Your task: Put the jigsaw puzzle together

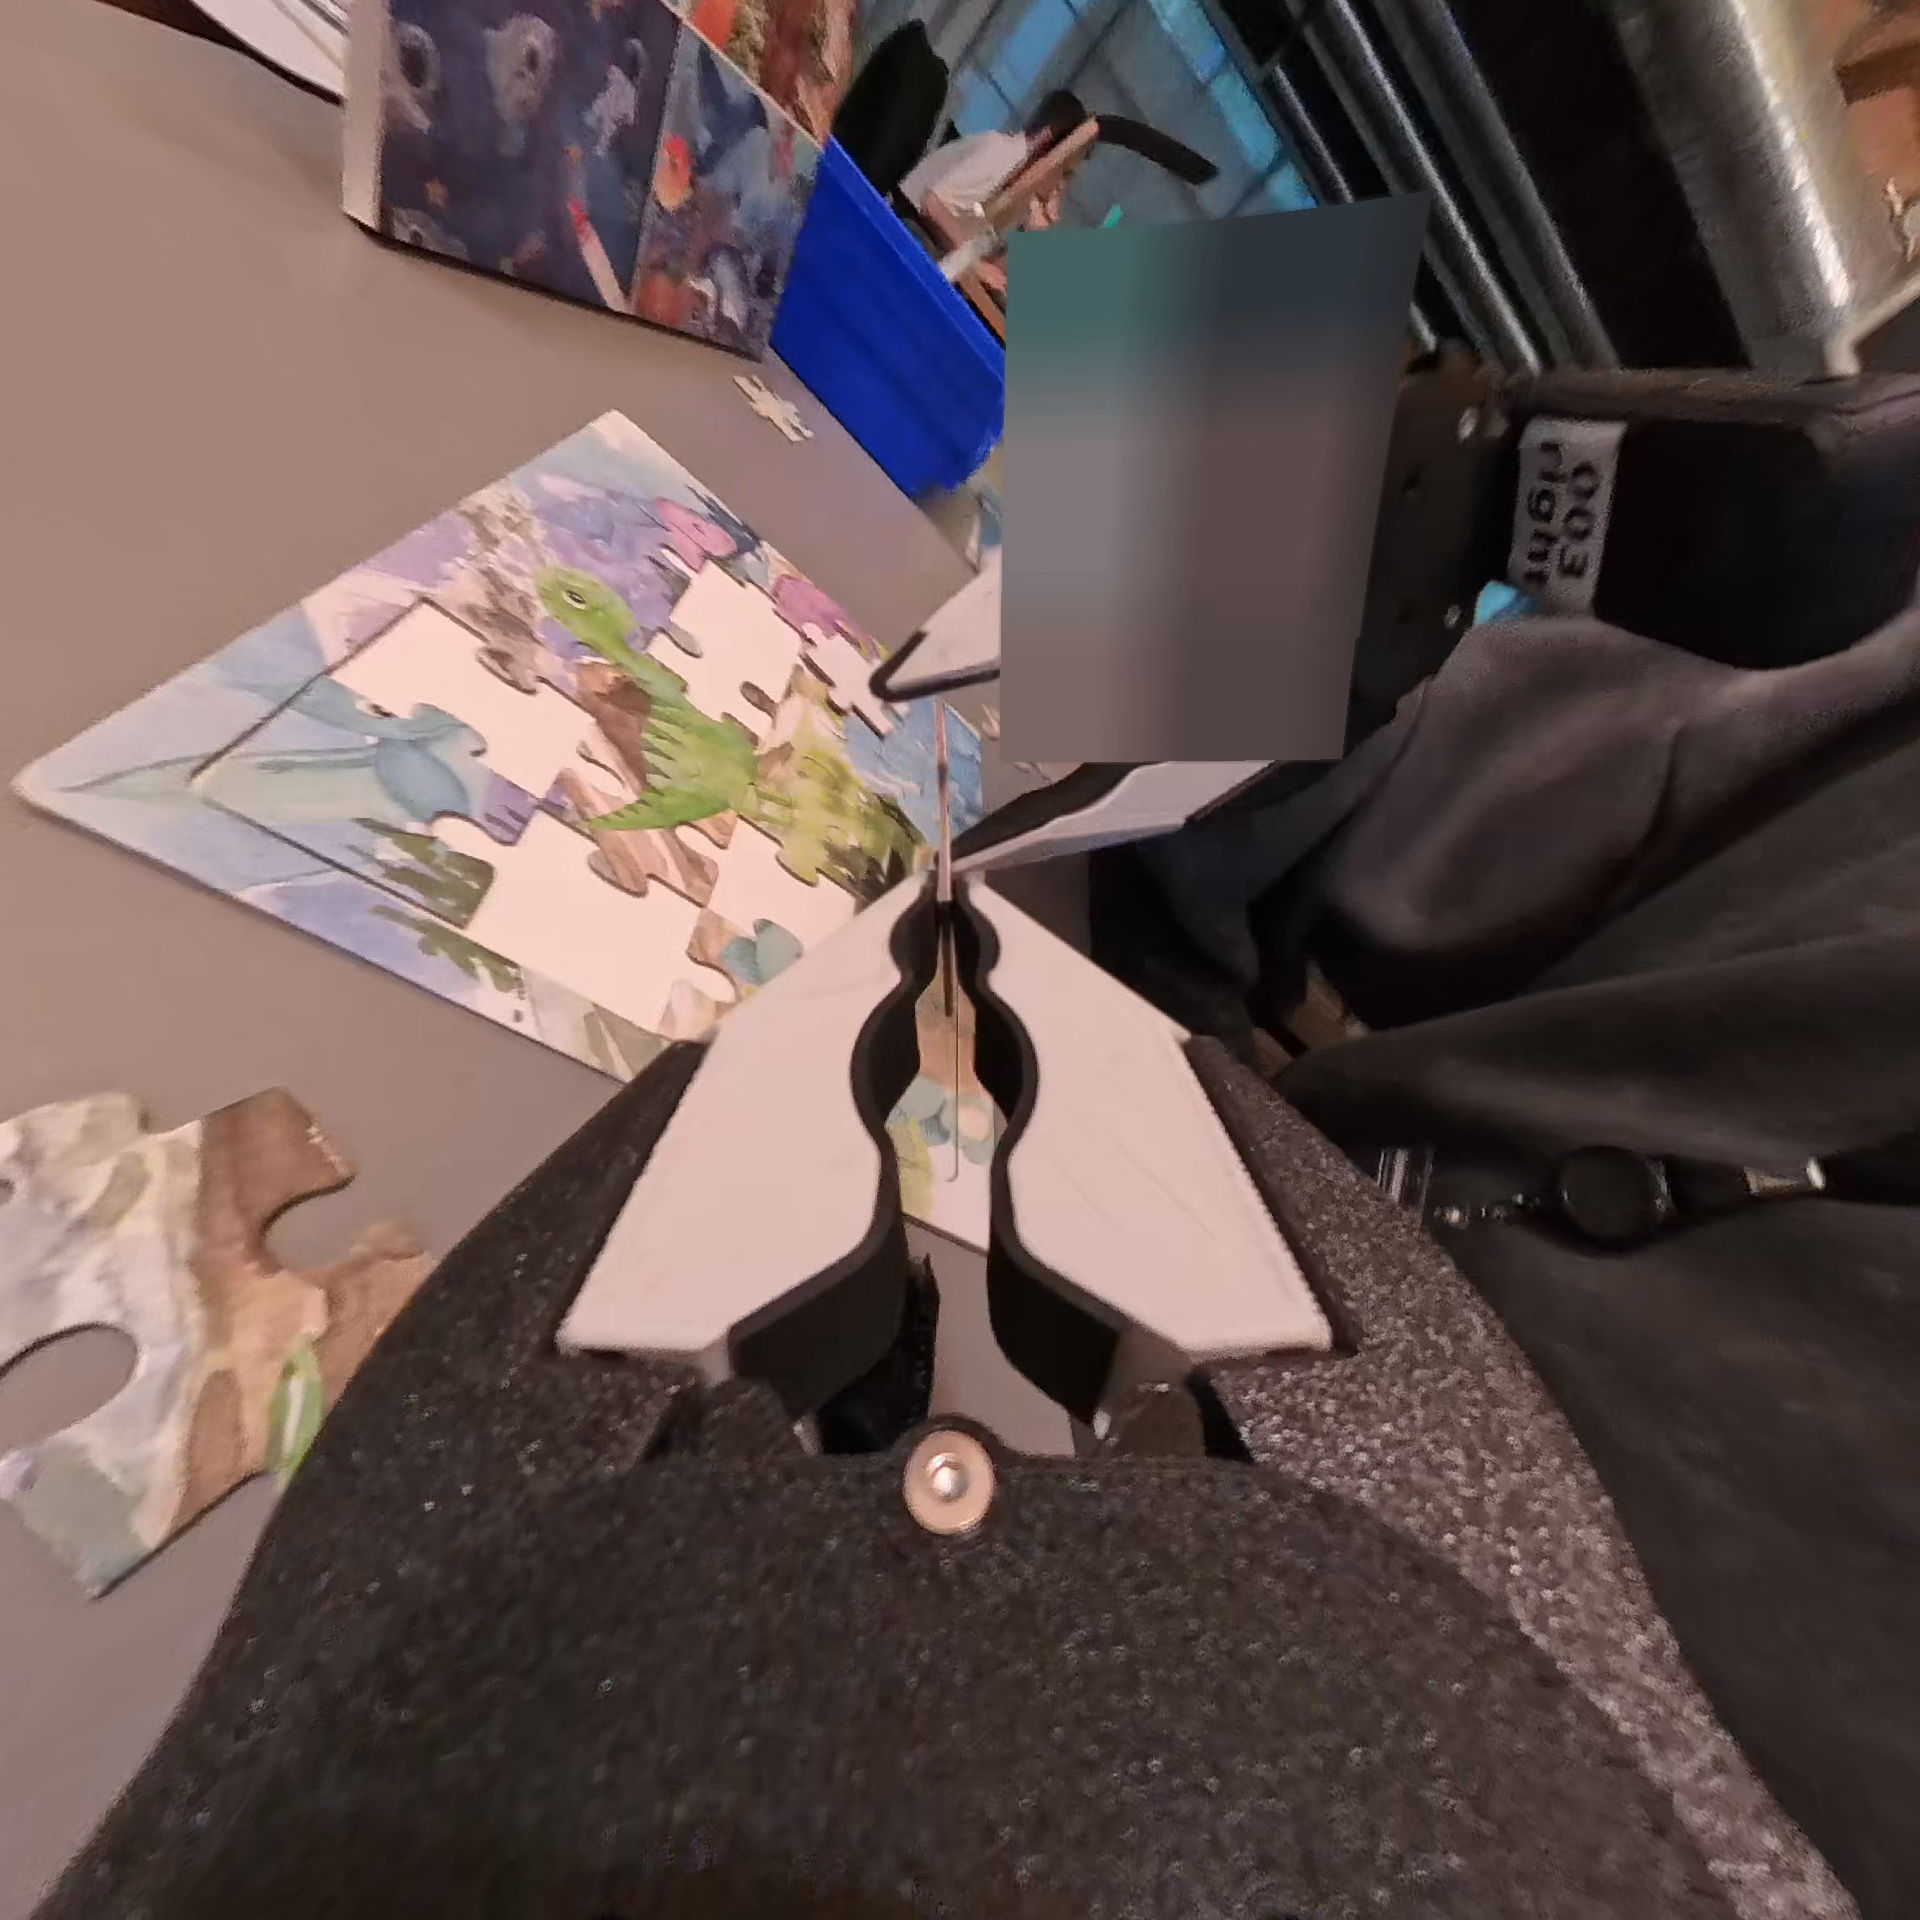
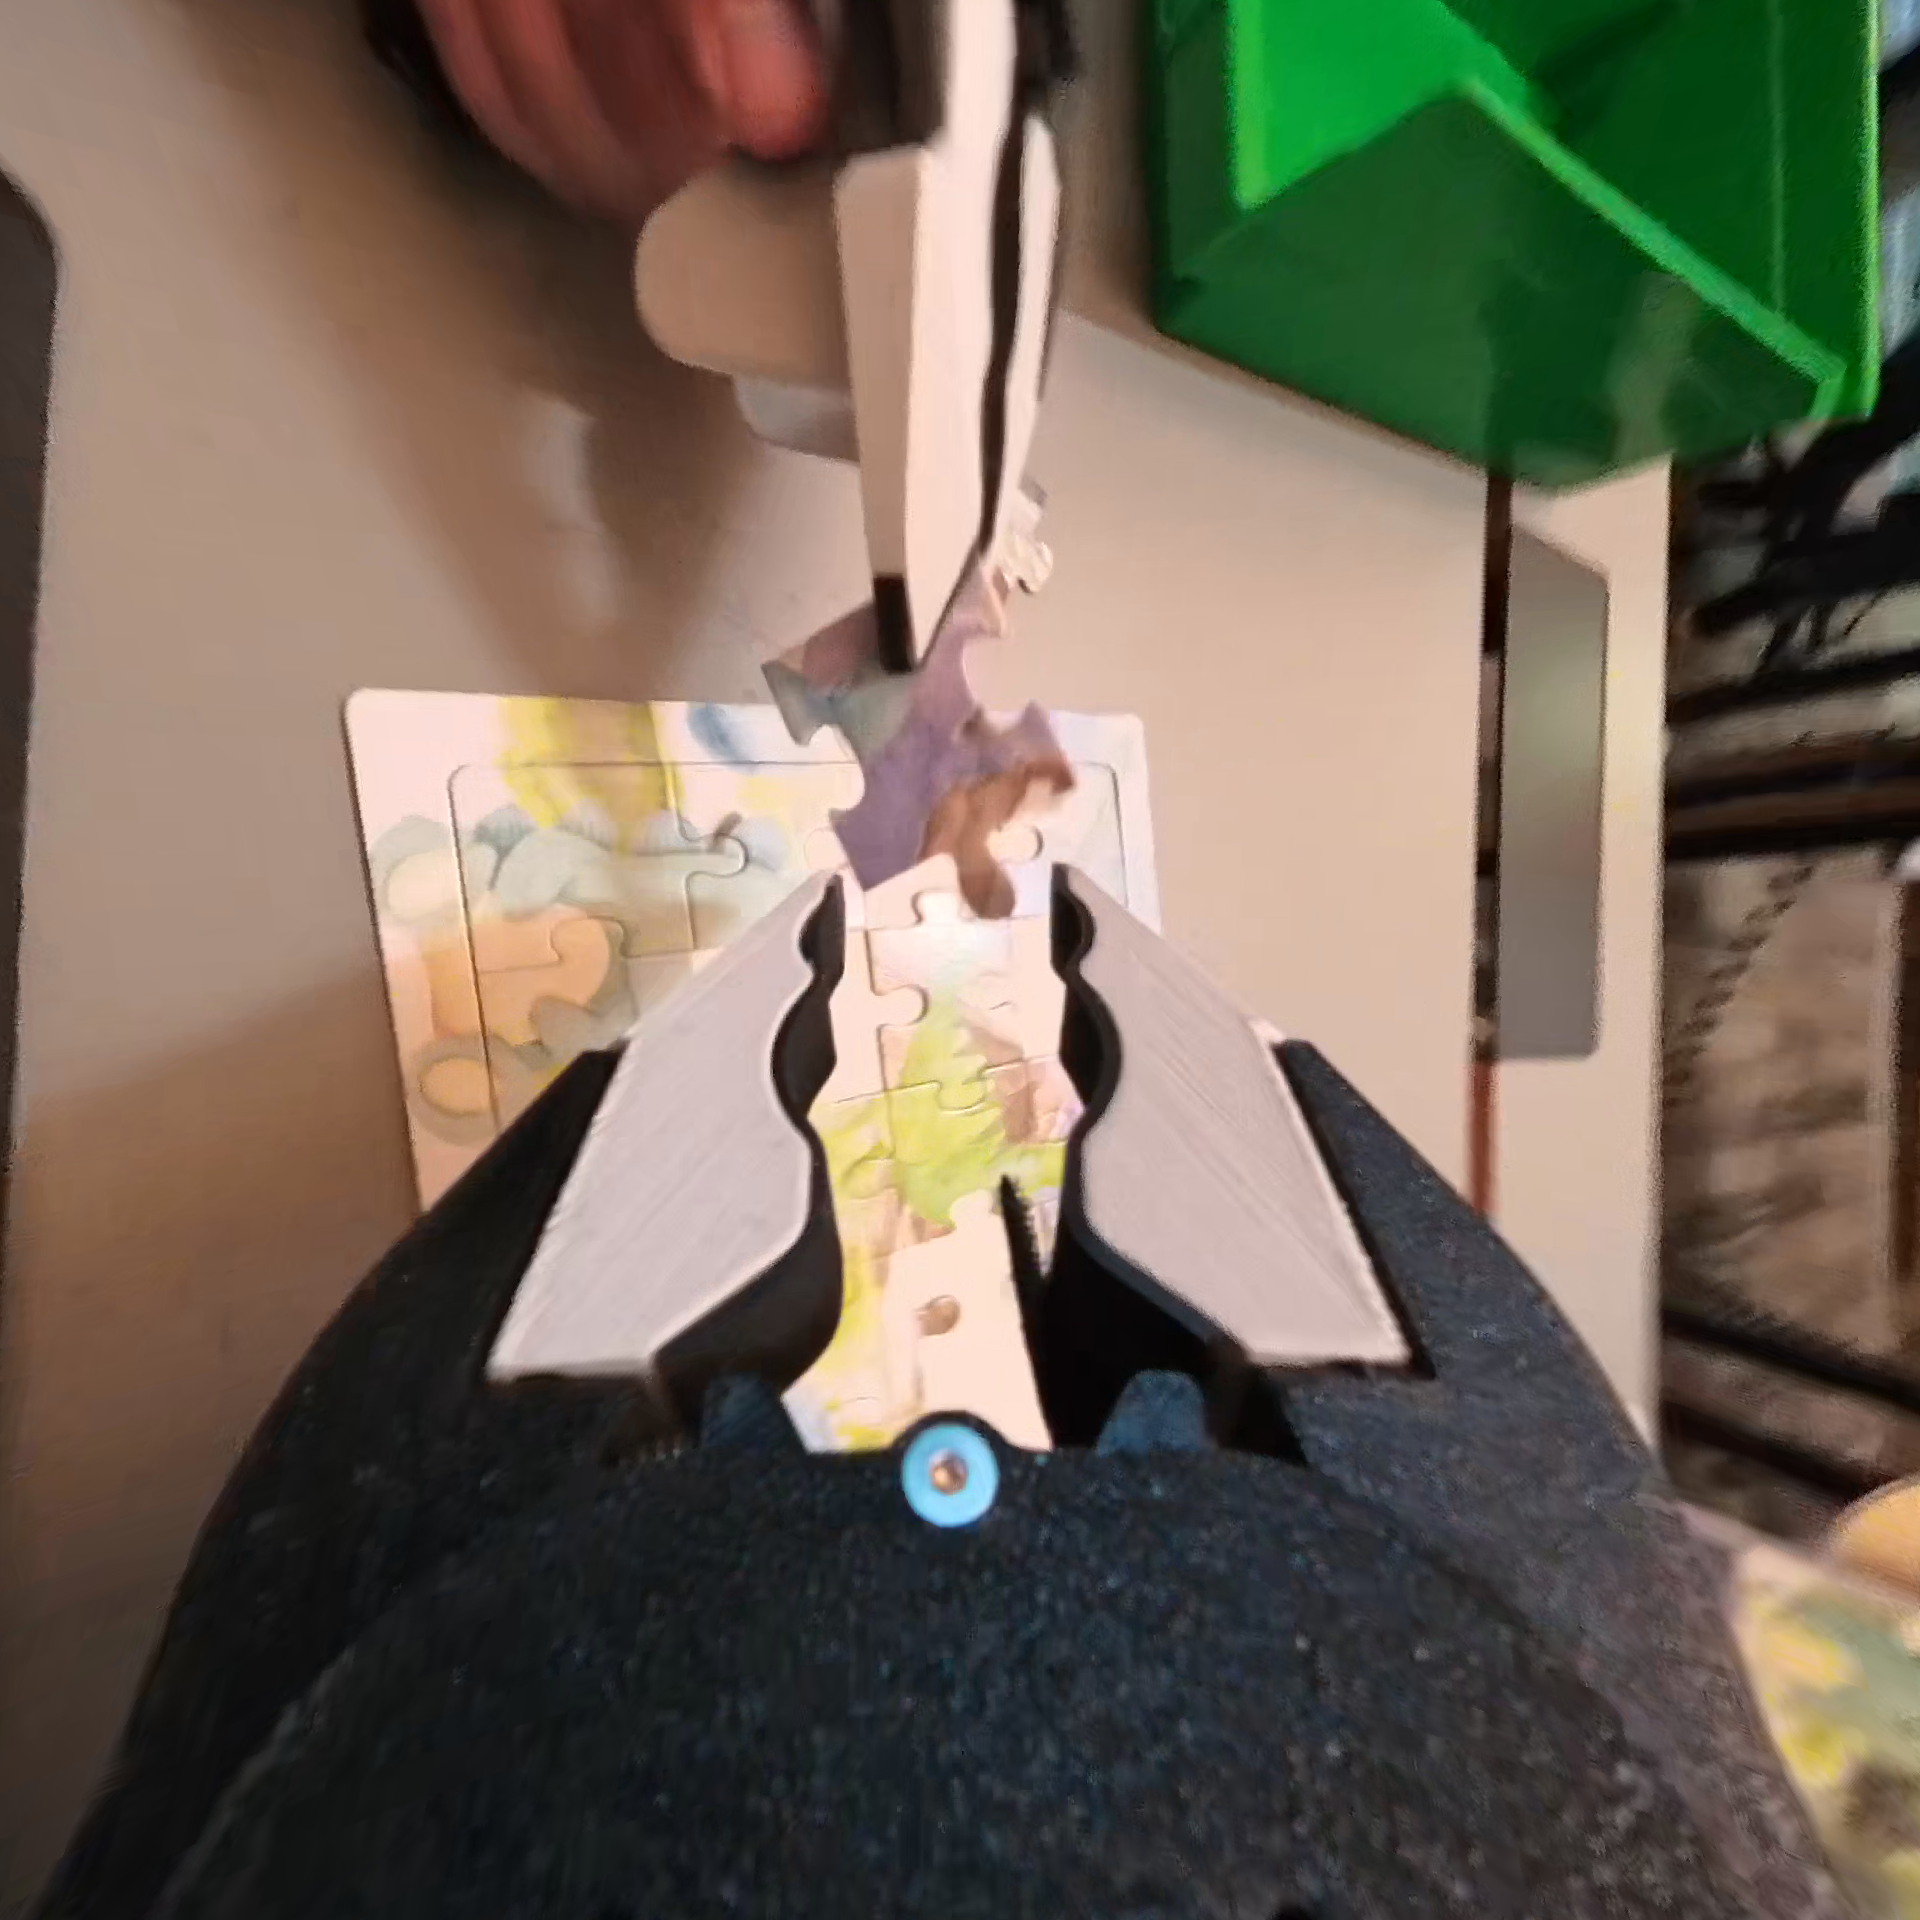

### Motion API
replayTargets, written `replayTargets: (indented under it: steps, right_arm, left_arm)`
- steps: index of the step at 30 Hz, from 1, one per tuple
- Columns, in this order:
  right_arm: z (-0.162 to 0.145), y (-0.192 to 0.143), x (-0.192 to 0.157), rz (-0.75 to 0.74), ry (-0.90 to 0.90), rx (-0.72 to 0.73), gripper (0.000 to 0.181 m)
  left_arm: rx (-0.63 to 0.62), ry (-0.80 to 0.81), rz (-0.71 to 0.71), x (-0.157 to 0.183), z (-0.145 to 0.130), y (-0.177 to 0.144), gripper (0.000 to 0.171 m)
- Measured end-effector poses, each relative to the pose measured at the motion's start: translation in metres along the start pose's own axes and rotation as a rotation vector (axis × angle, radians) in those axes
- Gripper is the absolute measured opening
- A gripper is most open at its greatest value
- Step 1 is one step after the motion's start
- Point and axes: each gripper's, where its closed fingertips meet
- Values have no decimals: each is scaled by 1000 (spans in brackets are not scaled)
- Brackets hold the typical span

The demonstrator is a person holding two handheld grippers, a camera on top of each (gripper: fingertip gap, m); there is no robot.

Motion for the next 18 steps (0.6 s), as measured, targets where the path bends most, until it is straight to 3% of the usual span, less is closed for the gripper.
replayTargets:
  steps: [5, 7, 11, 18]
  right_arm:
    - [9, 2, -12, 29, 543, 86, 47]
    - [24, 6, -22, 42, 656, 130, 47]
    - [28, 12, -11, -69, 689, 124, 52]
    - [21, 10, -5, -106, 624, 96, 57]
  left_arm:
    - [185, -120, -16, -10, 26, -18, 1]
    - [201, -143, -37, -9, 28, -19, 1]
    - [180, -145, -44, -7, 24, -11, 2]
    - [78, -117, -29, -3, 7, -1, 2]
Point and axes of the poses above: each gripper's, where its closed fingertips meet, y out along the fingers, z out of its top, x = y × z across the jaws, and after that the axes turned 3 degrees about -z, right-handed
